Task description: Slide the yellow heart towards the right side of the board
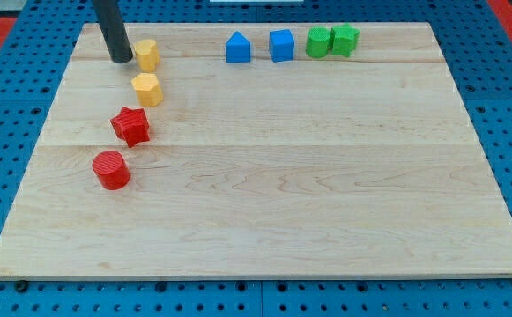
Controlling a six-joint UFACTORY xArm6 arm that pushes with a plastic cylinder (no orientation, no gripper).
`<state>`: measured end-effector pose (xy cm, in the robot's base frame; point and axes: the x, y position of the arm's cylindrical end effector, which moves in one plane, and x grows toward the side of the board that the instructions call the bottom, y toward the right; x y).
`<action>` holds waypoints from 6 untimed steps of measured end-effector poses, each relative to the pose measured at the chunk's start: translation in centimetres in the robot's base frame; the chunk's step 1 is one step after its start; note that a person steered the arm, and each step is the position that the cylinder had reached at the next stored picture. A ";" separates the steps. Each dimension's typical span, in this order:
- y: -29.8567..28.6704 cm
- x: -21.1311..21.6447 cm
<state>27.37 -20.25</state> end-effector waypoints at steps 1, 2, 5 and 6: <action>1.1 -0.1; 1.9 0.2; 2.3 -0.7; 2.5 -0.9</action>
